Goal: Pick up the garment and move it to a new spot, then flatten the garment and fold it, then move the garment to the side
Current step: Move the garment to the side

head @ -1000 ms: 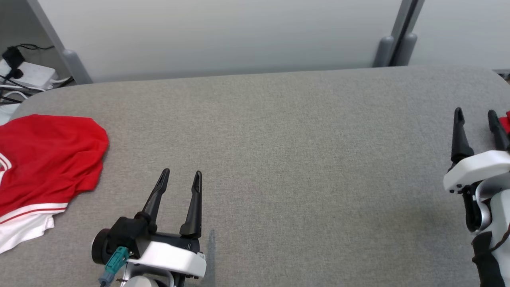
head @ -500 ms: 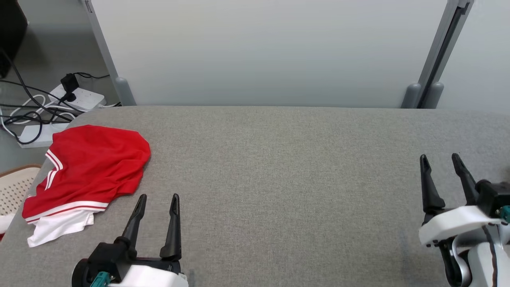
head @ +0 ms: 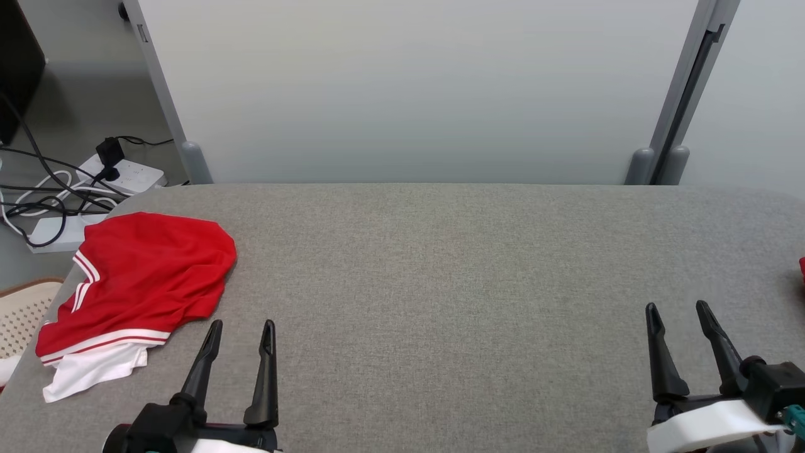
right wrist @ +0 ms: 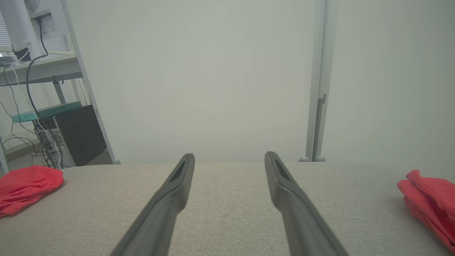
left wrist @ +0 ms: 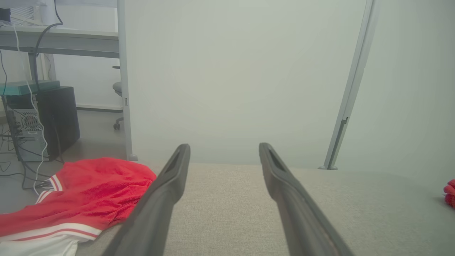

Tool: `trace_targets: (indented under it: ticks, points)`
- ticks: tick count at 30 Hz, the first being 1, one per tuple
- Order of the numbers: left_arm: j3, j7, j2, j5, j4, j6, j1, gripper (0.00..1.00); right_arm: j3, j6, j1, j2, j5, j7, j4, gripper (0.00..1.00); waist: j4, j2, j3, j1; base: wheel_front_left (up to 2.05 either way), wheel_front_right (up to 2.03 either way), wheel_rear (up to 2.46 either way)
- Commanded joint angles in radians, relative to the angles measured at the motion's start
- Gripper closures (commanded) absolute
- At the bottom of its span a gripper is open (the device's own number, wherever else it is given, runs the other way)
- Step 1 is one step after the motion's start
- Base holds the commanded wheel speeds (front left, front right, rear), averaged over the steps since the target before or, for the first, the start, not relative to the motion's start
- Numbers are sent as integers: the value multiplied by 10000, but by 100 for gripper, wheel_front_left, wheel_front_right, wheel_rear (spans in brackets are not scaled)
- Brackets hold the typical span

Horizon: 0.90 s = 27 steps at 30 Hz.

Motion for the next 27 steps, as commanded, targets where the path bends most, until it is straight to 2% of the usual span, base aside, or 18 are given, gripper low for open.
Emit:
trace_targets:
  ticks: [1, 8, 27]
  points:
    - [320, -87, 5, 137, -279, -63, -243, 0, 304, 40, -68, -82, 74, -133, -463, 0, -57, 0, -45, 0, 0, 0, 0]
    - [280, -87, 3, 161, -274, -4, -120, 0, 601, 40, 465, -59, 42, -133, -990, 0, -201, 0, -144, 0, 0, 0, 0]
    - [195, -87, 2, 209, -182, -23, -133, 0, 446, 40, 713, 7, 95, -133, -1010, 0, -22, 0, -105, 0, 0, 0, 0]
